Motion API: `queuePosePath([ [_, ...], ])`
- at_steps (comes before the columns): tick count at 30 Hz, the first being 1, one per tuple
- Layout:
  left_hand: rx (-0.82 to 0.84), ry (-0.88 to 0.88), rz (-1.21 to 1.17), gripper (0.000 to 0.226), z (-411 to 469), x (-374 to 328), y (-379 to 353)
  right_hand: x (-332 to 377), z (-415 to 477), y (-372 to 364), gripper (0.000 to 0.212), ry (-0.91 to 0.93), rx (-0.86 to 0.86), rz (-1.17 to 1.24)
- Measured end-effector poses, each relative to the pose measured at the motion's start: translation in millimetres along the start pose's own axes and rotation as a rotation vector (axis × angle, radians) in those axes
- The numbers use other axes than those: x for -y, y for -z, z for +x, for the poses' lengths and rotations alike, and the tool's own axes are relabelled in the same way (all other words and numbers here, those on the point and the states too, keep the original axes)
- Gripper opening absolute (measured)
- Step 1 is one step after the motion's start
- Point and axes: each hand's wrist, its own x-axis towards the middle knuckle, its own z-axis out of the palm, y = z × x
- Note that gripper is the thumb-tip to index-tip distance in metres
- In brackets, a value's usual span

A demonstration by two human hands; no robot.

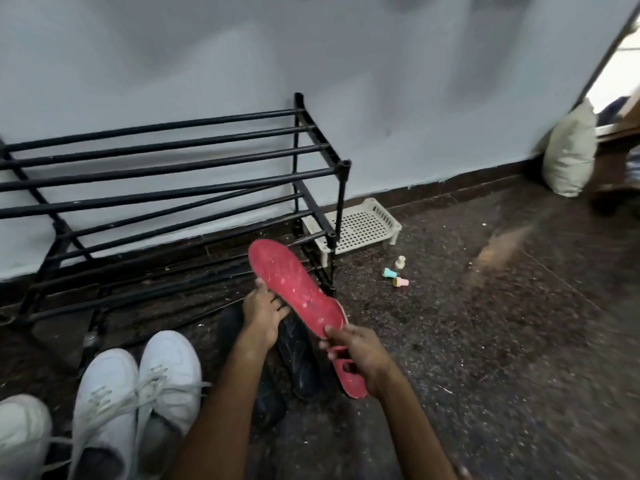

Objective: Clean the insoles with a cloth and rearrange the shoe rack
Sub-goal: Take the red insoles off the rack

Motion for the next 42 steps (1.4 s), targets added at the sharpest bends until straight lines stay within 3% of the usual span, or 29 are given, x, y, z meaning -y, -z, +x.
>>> queuePosePath([
  [3,-0.041,0.011,0.103,0.039,-7,25,-12,-21,-11,30,0.014,-0.031,0.022,-0.042],
  [6,0.026,0.046,0.200,0.033,-19,54,-25,-40,-14,59,0.024,-0.082,-0.001,-0.110],
  [9,0.111,0.093,0.297,0.030,-24,81,-38,-59,-11,89,0.020,-0.147,-0.020,-0.179],
  [18,0.212,0.160,0.483,0.025,9,131,-90,-92,16,140,0.024,-0.199,-0.318,0.127],
  [22,0.224,0.073,0.880,0.029,36,159,-103,-118,32,142,0.028,-0.211,-0.383,0.192],
  [25,0.166,-0.097,1.260,0.035,51,168,-106,-138,47,140,0.034,-0.232,-0.377,0.060],
  [28,0.105,-0.216,1.540,0.036,29,144,-122,-134,58,146,0.034,-0.303,-0.320,-0.220],
  [32,0.097,-0.325,1.605,0.033,20,123,-134,-102,62,160,0.042,-0.415,-0.232,-0.625],
  [38,0.083,-0.402,1.407,0.039,54,118,-137,13,122,148,0.020,0.020,-0.376,-0.877],
  [42,0.124,-0.445,1.343,0.042,80,121,-150,78,209,122,0.034,0.317,-0.379,-1.052],
])
